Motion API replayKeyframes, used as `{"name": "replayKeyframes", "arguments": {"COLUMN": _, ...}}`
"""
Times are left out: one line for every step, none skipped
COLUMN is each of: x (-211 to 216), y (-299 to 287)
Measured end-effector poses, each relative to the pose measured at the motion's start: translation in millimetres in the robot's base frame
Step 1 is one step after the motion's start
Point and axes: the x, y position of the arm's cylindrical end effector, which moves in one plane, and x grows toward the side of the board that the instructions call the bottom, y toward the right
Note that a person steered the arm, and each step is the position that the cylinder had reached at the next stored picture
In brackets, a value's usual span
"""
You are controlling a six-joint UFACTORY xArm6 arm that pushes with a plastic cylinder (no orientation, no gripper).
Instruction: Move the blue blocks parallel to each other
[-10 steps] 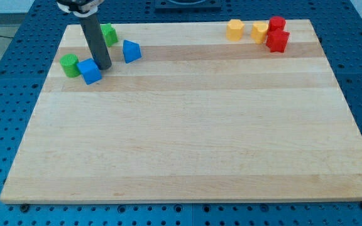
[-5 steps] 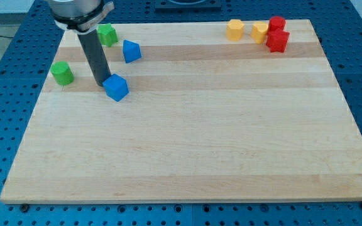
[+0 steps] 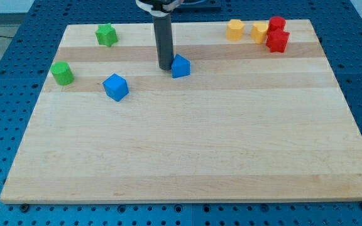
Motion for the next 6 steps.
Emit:
{"name": "replayKeyframes", "arguments": {"x": -14, "y": 2}}
{"name": "replayKeyframes", "arguments": {"x": -12, "y": 46}}
{"name": "replayKeyframes", "arguments": {"x": 3, "y": 68}}
{"name": "replayKeyframes", "arguments": {"x": 42, "y": 68}}
{"name": "replayKeyframes", "arguments": {"x": 52, "y": 30}}
{"name": "replayKeyframes", "arguments": {"x": 51, "y": -22}}
